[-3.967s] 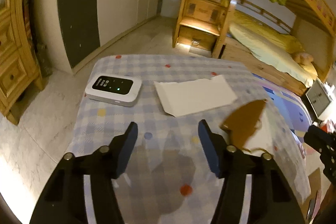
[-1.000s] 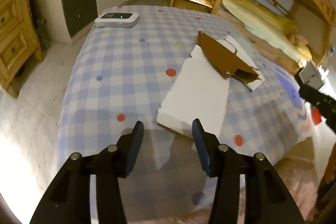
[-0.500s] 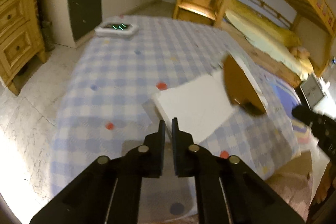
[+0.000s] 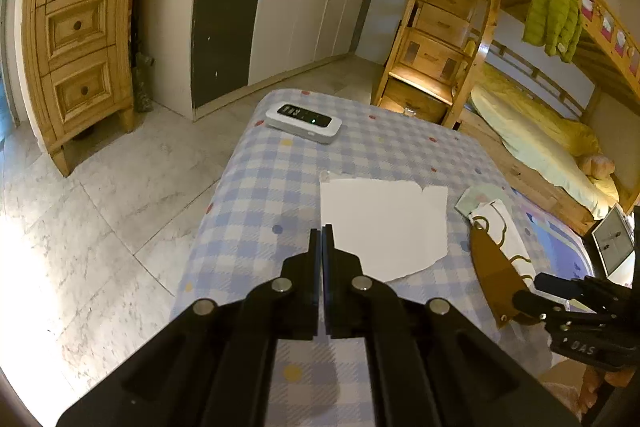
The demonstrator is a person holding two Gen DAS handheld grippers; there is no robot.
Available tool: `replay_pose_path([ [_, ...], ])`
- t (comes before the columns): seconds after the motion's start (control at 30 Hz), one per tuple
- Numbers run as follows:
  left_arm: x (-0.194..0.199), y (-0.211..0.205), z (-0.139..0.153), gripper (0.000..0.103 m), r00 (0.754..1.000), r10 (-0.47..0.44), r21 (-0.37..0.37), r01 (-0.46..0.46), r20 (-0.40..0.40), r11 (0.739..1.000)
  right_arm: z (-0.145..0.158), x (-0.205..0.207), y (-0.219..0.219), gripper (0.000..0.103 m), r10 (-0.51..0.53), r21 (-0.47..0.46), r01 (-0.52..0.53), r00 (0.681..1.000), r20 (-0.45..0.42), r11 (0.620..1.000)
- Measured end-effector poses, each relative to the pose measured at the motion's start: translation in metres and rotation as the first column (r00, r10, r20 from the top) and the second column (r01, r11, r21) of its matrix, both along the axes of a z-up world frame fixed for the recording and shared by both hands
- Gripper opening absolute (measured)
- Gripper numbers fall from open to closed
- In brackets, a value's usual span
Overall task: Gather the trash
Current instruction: 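Grasp the brown paper cone with the right gripper while the left holds the paper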
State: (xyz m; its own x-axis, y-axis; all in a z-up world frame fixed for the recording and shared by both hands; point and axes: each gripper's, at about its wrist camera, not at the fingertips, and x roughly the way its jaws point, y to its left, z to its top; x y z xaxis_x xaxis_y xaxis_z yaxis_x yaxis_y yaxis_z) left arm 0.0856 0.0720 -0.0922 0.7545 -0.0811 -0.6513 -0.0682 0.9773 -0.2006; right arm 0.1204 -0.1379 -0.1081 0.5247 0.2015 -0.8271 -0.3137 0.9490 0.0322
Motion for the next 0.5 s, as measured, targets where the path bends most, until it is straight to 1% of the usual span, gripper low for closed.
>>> replay_pose_path([
  [0.1, -0.001, 0.002, -0.004, 0.0, 1.0, -0.001, -0.008, 0.001, -0.011, 1.0, -0.009, 0.007, 0.01, 0.055, 0.016, -0.069, -0.018, 0.999, -0.029, 0.997],
  [0.27, -0.003, 0.005, -0.005, 0.0, 1.0, -0.007, -0.015, 0.007, -0.012, 1.0, -0.02, 0.01, 0.02, 0.054, 0.036, -0.13, -0.044, 0.997, -0.065, 0.991],
  [0.4, -0.005, 0.005, -0.004, 0.0, 1.0, -0.002, -0.018, 0.001, -0.013, 1.0, -0.018, 0.004, 0.025, 0.051, 0.057, -0.17, -0.063, 0.998, -0.039, 0.983],
  [0.43, -0.006, 0.005, -0.004, 0.0, 1.0, 0.0, -0.02, -0.001, -0.012, 1.0, -0.017, 0.001, 0.025, 0.051, 0.064, -0.168, -0.068, 0.998, -0.03, 0.983],
  [0.5, -0.009, 0.006, -0.001, 0.0, 1.0, 0.004, -0.023, -0.004, -0.008, 1.0, -0.008, -0.004, 0.023, 0.05, 0.066, -0.153, -0.062, 0.998, 0.018, 0.986],
])
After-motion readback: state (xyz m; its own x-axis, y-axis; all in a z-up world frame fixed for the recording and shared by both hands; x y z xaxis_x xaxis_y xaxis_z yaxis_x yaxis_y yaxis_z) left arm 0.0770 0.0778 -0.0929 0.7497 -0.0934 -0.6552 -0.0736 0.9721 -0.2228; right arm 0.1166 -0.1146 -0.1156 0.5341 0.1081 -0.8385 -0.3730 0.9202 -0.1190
